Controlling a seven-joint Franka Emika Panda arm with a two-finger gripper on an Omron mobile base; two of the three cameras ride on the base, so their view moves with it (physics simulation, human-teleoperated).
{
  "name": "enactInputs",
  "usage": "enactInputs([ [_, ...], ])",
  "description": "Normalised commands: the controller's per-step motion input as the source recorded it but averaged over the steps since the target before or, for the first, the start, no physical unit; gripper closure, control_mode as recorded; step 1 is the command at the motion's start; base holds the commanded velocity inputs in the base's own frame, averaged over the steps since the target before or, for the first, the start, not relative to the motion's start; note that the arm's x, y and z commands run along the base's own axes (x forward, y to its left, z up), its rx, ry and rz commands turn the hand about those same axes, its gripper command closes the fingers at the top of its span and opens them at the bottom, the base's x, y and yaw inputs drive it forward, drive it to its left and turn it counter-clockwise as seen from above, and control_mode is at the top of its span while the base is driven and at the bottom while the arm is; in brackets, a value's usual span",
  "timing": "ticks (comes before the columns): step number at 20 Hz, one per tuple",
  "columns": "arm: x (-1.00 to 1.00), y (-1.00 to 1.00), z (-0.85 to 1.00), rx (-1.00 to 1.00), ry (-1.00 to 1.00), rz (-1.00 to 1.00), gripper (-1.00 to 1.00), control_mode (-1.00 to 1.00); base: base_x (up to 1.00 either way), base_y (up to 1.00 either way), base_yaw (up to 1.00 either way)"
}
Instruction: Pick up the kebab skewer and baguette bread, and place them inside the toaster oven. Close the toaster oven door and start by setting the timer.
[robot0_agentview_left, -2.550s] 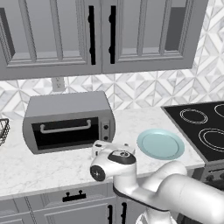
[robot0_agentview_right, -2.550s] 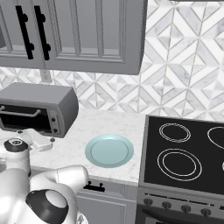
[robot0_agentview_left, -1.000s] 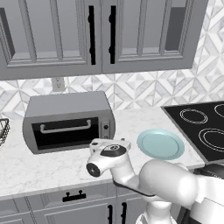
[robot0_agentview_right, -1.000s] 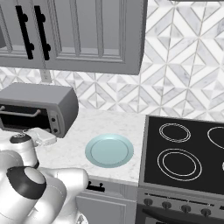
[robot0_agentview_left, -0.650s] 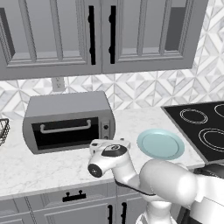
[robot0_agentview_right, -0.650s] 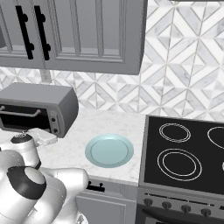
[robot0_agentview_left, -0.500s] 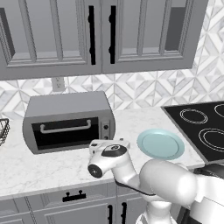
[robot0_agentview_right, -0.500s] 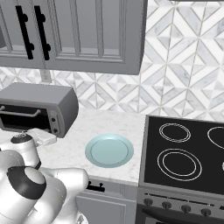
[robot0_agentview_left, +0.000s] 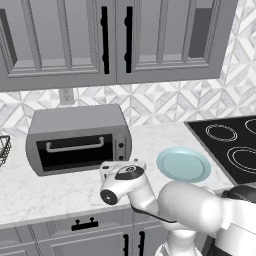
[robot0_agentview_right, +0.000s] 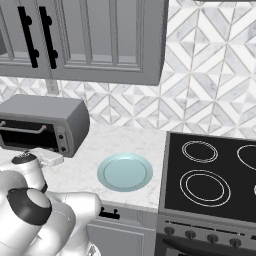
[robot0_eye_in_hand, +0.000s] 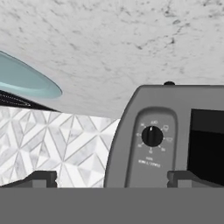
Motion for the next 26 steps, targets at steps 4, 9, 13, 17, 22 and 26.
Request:
enactInputs([
  [4, 0.04, -0.11, -0.24, 0.00, 0.00, 0.08, -1.00, -1.00, 0.00, 0.00, 0.00],
  [9, 0.06, -0.10, -0.13, 0.00, 0.00, 0.09, -1.00, -1.00, 0.00, 0.00, 0.00],
  [13, 0.05, -0.29, -0.06, 0.00, 0.00, 0.08, -1.00, -1.00, 0.00, 0.00, 0.00],
  [17, 0.00, -0.44, 0.00, 0.00, 0.00, 0.06, -1.00, -1.00, 0.00, 0.00, 0.00],
  [22, 0.01, -0.36, -0.06, 0.00, 0.00, 0.04, -1.00, -1.00, 0.00, 0.00, 0.00],
  [26, 0.04, -0.28, -0.27, 0.00, 0.00, 0.08, -1.00, -1.00, 0.00, 0.00, 0.00],
])
